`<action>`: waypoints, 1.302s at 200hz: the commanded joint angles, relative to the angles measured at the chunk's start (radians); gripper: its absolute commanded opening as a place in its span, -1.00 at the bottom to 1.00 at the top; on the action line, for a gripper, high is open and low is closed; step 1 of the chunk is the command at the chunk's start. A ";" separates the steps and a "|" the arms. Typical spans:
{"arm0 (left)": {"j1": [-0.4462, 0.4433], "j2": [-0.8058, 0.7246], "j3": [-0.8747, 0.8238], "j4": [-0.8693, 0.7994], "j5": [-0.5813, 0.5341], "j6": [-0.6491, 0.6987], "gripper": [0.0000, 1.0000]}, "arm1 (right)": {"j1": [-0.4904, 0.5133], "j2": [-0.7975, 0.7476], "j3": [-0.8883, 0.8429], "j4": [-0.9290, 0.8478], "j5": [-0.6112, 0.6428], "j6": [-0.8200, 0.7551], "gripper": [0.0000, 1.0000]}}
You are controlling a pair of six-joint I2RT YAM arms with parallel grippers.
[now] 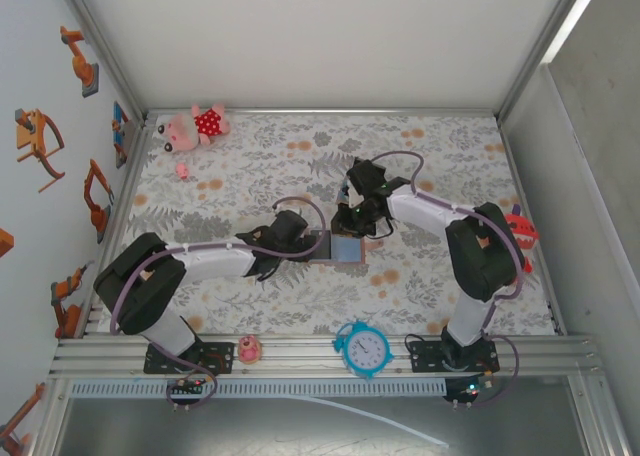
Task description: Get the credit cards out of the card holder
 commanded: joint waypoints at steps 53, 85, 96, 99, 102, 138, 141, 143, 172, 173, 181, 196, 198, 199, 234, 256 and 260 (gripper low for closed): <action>0.004 0.057 -0.054 0.096 0.049 -0.044 0.57 | 0.015 0.029 0.014 -0.027 -0.022 -0.032 -0.58; 0.002 0.068 -0.054 0.090 0.061 -0.049 0.53 | 0.015 0.021 -0.031 0.007 -0.023 -0.030 -0.57; 0.003 0.066 -0.054 0.083 0.061 -0.050 0.51 | 0.015 0.021 -0.049 0.030 -0.032 -0.028 -0.56; 0.003 0.067 -0.054 0.081 0.060 -0.050 0.50 | 0.015 0.020 -0.055 0.036 -0.033 -0.026 -0.56; 0.003 0.066 -0.053 0.078 0.061 -0.050 0.49 | 0.015 0.021 -0.059 0.043 -0.036 -0.025 -0.56; -0.003 0.072 -0.042 0.049 0.058 -0.052 0.44 | 0.015 0.023 -0.106 0.133 -0.069 -0.007 -0.56; -0.003 0.073 -0.041 0.046 0.058 -0.052 0.44 | 0.015 0.022 -0.112 0.142 -0.071 -0.004 -0.56; -0.004 0.074 -0.040 0.045 0.057 -0.053 0.44 | 0.015 0.023 -0.115 0.148 -0.073 -0.002 -0.56; -0.016 0.095 -0.021 0.024 0.046 -0.056 0.44 | 0.015 0.029 -0.142 0.212 -0.092 0.021 -0.56; -0.016 0.096 -0.019 0.023 0.046 -0.055 0.44 | 0.016 0.030 -0.142 0.214 -0.091 0.022 -0.57; -0.020 0.103 -0.015 0.019 0.044 -0.056 0.44 | 0.015 0.037 -0.144 0.224 -0.096 0.026 -0.57; -0.025 0.115 -0.007 0.015 0.044 -0.058 0.44 | 0.014 0.046 -0.146 0.236 -0.101 0.032 -0.57; -0.026 0.116 -0.007 0.013 0.044 -0.058 0.44 | 0.015 0.046 -0.146 0.238 -0.102 0.033 -0.58; -0.026 0.116 -0.006 0.013 0.044 -0.058 0.44 | 0.015 0.046 -0.146 0.239 -0.102 0.032 -0.58; -0.031 0.125 -0.005 0.015 0.047 -0.065 0.41 | 0.015 0.056 -0.156 0.259 -0.105 0.038 -0.60; -0.034 0.131 0.000 0.014 0.048 -0.065 0.38 | 0.015 0.066 -0.160 0.269 -0.106 0.044 -0.60; -0.034 0.133 0.001 0.013 0.048 -0.064 0.38 | 0.015 0.067 -0.163 0.273 -0.108 0.046 -0.60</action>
